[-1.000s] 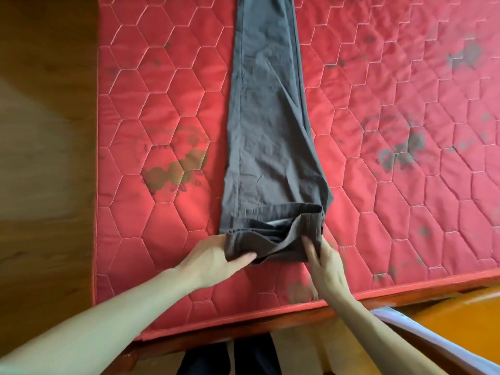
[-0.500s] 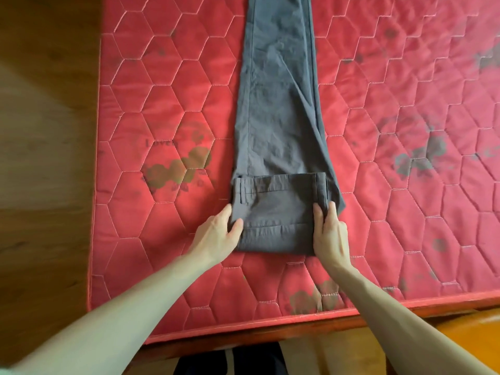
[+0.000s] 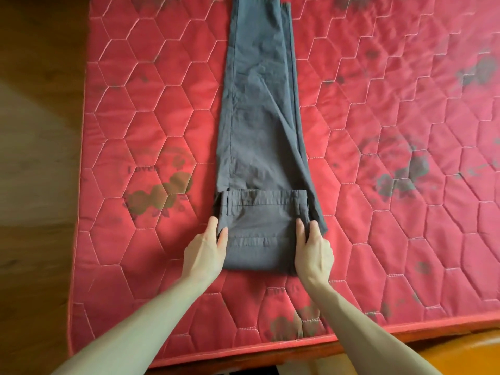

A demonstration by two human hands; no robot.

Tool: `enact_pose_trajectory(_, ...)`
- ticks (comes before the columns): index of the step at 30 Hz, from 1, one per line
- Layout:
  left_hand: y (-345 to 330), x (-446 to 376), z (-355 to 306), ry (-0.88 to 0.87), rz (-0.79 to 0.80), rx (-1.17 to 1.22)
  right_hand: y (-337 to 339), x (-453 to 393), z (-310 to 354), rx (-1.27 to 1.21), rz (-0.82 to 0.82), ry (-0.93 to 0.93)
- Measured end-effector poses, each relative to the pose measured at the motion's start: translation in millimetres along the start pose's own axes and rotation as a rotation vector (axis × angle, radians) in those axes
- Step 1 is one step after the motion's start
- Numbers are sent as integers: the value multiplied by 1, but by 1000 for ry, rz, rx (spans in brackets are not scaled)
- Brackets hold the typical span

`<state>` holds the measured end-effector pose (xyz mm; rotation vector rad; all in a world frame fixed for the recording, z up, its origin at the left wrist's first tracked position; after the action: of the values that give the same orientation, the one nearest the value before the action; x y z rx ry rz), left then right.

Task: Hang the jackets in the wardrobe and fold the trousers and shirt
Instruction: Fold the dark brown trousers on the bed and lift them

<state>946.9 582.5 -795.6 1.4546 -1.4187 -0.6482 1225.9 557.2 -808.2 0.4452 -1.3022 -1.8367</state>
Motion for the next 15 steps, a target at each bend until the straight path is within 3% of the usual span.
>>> enact_pose_trajectory(5,5,-3,-12,-83,-77,-106,15,-2,8,31,-160,115)
enact_pose_trajectory(7,11,-2,-25,-268,-221,-154,20,-4,18,58,-232,238)
enact_pose_trajectory(9,4,9,-46,-566,-265,-163,22,4,39,71,-273,484)
enact_pose_trajectory(12,-29,24,-58,-780,-87,-199,2,28,58,99,-75,868)
enact_pose_trajectory(15,-48,20,-47,-750,21,-223,-16,27,39,209,61,864)
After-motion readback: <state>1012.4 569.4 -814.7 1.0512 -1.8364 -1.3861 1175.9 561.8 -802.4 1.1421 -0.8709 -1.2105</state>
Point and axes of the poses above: each hand's wrist, its own x-axis away from the middle knuckle, its own y-axis out of the back of the hand, z = x × y, the point moved 9 cm from there along -x, towards the middle knuckle, and after that the axes turned 10 degrees about -z, right-handed, at the moved point
